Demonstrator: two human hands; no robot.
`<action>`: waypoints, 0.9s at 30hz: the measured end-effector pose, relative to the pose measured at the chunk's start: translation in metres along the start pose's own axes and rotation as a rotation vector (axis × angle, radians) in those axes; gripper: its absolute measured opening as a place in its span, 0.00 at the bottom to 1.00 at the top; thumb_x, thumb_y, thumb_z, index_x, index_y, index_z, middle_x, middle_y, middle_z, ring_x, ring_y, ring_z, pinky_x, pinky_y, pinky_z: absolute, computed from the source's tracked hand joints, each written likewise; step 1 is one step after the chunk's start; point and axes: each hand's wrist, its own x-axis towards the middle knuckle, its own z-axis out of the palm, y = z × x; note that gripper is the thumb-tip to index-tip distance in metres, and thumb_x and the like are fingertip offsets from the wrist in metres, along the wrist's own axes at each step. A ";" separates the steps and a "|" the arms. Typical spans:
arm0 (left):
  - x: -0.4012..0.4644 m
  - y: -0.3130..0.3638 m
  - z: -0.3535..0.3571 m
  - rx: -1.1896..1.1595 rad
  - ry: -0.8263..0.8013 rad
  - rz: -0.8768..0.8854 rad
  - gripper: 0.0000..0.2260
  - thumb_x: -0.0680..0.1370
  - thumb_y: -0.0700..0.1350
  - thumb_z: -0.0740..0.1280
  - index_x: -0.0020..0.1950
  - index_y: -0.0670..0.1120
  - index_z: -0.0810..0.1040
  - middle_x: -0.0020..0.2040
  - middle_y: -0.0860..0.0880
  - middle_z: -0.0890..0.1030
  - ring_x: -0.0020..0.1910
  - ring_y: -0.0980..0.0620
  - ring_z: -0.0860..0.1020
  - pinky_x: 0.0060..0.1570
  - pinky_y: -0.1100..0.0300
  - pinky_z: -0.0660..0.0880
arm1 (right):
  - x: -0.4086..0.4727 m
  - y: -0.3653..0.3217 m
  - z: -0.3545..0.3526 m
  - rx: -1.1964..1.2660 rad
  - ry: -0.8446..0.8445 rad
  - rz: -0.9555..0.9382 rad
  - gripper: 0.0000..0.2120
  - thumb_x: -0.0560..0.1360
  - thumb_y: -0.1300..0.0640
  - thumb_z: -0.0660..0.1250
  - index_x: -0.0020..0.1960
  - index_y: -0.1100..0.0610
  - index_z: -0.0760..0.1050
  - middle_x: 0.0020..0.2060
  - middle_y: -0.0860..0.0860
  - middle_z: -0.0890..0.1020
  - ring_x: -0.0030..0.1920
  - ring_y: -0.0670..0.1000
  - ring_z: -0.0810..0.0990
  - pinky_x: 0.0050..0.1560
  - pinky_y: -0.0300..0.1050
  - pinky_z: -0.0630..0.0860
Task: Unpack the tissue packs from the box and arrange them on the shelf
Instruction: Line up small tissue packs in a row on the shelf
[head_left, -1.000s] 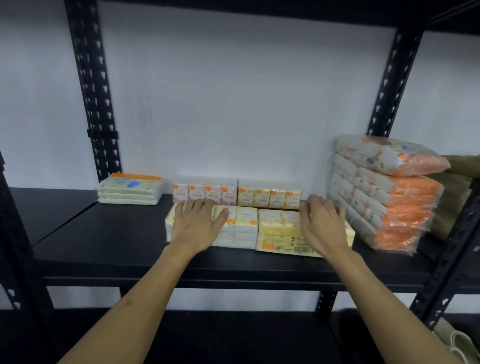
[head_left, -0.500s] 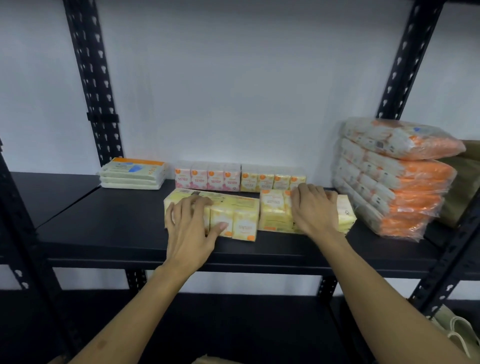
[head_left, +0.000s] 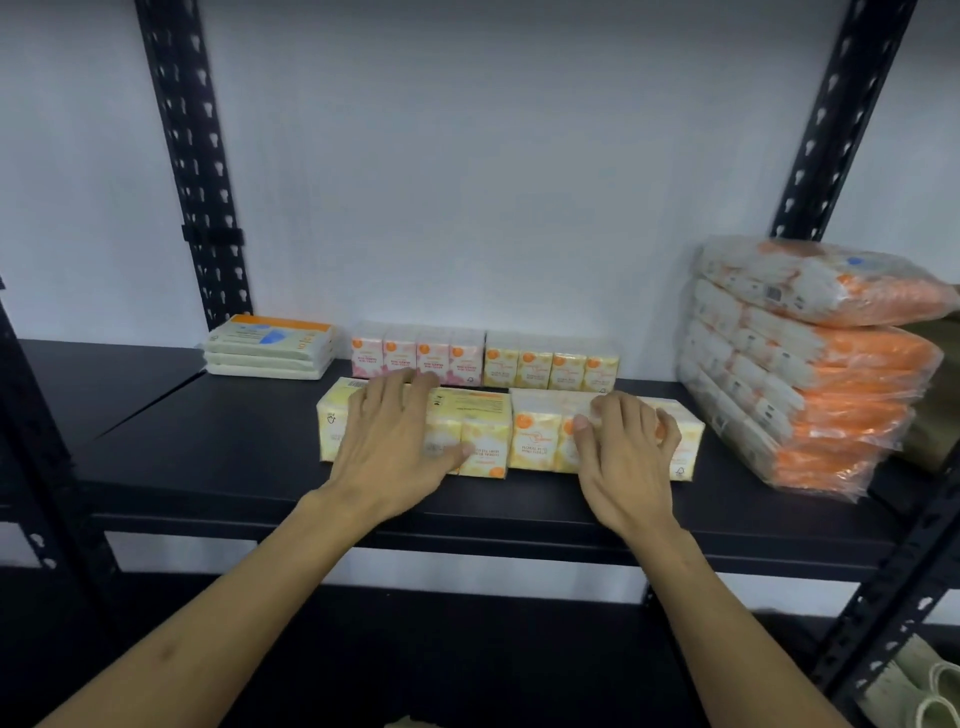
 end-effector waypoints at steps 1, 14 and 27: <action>0.004 0.005 -0.003 0.001 -0.048 0.061 0.38 0.73 0.68 0.67 0.76 0.49 0.63 0.74 0.47 0.67 0.73 0.46 0.65 0.73 0.48 0.61 | -0.001 -0.002 -0.001 -0.035 -0.006 0.002 0.20 0.84 0.45 0.48 0.66 0.53 0.70 0.66 0.51 0.74 0.70 0.53 0.69 0.75 0.57 0.50; 0.060 0.035 -0.024 0.069 -0.270 0.163 0.28 0.81 0.56 0.67 0.80 0.60 0.61 0.73 0.52 0.74 0.68 0.45 0.72 0.63 0.47 0.72 | 0.001 -0.004 -0.005 -0.124 -0.089 -0.068 0.25 0.85 0.44 0.43 0.66 0.49 0.75 0.65 0.47 0.78 0.68 0.50 0.72 0.70 0.52 0.62; 0.085 -0.032 -0.067 -0.670 0.070 -0.337 0.16 0.77 0.55 0.73 0.51 0.49 0.69 0.52 0.47 0.81 0.43 0.46 0.84 0.39 0.46 0.83 | 0.000 -0.003 -0.002 -0.087 -0.098 -0.065 0.26 0.84 0.43 0.43 0.66 0.50 0.76 0.64 0.47 0.79 0.66 0.50 0.74 0.69 0.53 0.65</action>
